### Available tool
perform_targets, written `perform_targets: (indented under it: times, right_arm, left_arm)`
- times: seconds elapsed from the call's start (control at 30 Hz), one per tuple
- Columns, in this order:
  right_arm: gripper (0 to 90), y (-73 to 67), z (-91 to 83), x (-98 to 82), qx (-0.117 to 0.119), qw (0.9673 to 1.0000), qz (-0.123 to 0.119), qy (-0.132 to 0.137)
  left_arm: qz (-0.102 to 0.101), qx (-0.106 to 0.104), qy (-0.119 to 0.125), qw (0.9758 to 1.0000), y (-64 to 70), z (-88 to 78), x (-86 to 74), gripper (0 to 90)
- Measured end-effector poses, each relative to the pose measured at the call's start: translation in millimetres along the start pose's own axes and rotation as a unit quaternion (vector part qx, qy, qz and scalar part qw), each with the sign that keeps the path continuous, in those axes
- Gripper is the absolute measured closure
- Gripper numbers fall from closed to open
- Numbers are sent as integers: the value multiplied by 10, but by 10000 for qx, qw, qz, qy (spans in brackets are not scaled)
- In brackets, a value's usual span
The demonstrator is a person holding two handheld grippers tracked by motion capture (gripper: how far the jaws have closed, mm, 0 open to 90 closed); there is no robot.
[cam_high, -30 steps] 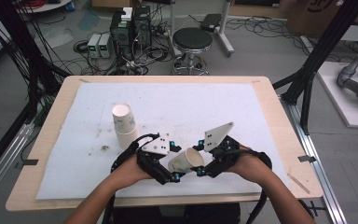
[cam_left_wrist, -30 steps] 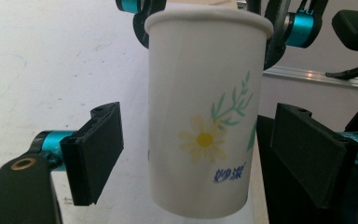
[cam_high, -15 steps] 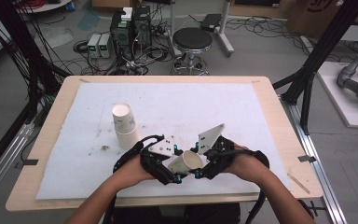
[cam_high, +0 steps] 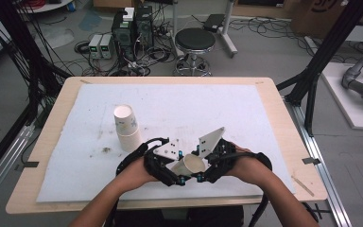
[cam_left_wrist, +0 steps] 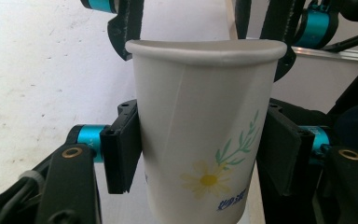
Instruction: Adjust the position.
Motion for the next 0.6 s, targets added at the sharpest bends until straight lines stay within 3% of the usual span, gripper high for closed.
perform_targets:
  times: [0.17,0.27,0.3,0.37,0.47,0.6]
  right_arm:
    - [309,6,6,8,12,9999,53,99]
    - [268,20,-8,22,-4,9991,261,340]
    - [243,36,-32,37,-30,9975,409,576]
    - [238,42,-47,41,-26,9967,443,674]
    - [225,69,-141,72,-88,9903,662,1221]
    - [225,121,-271,42,-272,9798,901,1763]
  left_arm:
    - [-36,-10,66,10000,-6,1,3,351]
    - [-146,15,194,9997,-18,-3,10,330]
    - [-171,31,240,9996,-31,-7,6,325]
    - [-248,60,302,9992,-42,-11,-14,324]
    - [-321,87,428,9985,-64,-29,-49,322]
    - [-527,175,772,9955,-85,-71,-85,315]
Point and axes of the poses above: each handheld gripper's, and its own axes: z roughly forward along the jaws, x roughly out of its top, y roughly to its right, the point moved 10 cm from there along z, roughly forward along the jaws, and after that the axes turned 4 degrees about -z, right-handed, at the moved point
